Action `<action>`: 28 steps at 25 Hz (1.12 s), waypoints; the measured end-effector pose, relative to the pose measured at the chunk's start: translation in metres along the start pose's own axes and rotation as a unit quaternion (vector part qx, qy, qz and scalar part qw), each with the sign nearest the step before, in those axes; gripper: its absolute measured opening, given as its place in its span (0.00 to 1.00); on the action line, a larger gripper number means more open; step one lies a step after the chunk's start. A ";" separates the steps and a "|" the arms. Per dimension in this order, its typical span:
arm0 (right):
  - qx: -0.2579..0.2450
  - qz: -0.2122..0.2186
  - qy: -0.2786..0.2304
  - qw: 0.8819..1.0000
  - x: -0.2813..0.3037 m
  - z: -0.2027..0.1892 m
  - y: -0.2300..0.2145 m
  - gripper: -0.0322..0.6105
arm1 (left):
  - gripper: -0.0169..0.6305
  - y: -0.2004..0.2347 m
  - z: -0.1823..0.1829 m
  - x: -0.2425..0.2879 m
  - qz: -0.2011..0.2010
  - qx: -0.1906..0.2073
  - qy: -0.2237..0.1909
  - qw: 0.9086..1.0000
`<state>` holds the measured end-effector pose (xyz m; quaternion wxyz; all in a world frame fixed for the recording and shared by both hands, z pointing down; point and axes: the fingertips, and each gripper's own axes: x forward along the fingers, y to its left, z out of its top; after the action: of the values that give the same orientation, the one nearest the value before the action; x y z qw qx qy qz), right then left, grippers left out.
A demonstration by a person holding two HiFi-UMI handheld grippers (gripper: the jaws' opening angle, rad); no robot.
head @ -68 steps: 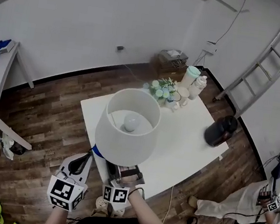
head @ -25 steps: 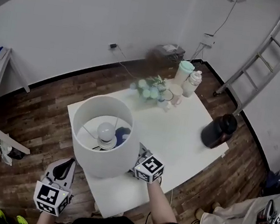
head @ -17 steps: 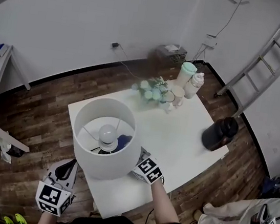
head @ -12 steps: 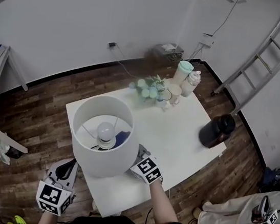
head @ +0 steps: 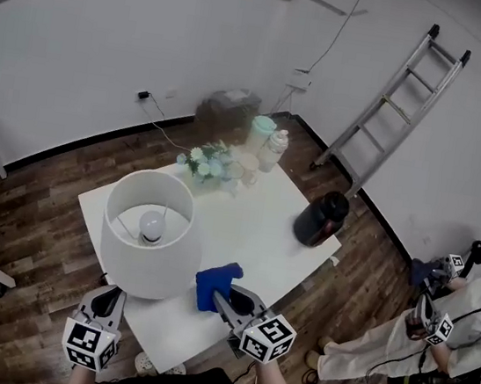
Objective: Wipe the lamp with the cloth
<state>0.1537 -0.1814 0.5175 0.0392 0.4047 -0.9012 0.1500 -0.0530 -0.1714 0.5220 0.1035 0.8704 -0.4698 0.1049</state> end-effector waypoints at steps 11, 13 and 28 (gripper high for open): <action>0.033 -0.018 -0.054 0.998 -0.032 -0.007 0.092 0.17 | 0.04 -0.064 0.014 -0.003 -0.089 -0.014 -0.078 0.993; 0.021 -0.035 -0.054 0.998 -0.032 -0.008 0.095 0.17 | 0.04 -0.068 0.015 -0.007 -0.090 -0.012 -0.084 0.992; 0.013 -0.052 -0.051 0.997 -0.032 -0.016 0.105 0.17 | 0.04 -0.075 0.013 -0.026 -0.088 -0.014 -0.088 0.992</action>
<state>0.0963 -0.0871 0.5017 -0.0039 0.4588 -0.8777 0.1384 -0.0029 -0.1141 0.4964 0.0829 0.9125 -0.4005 0.0114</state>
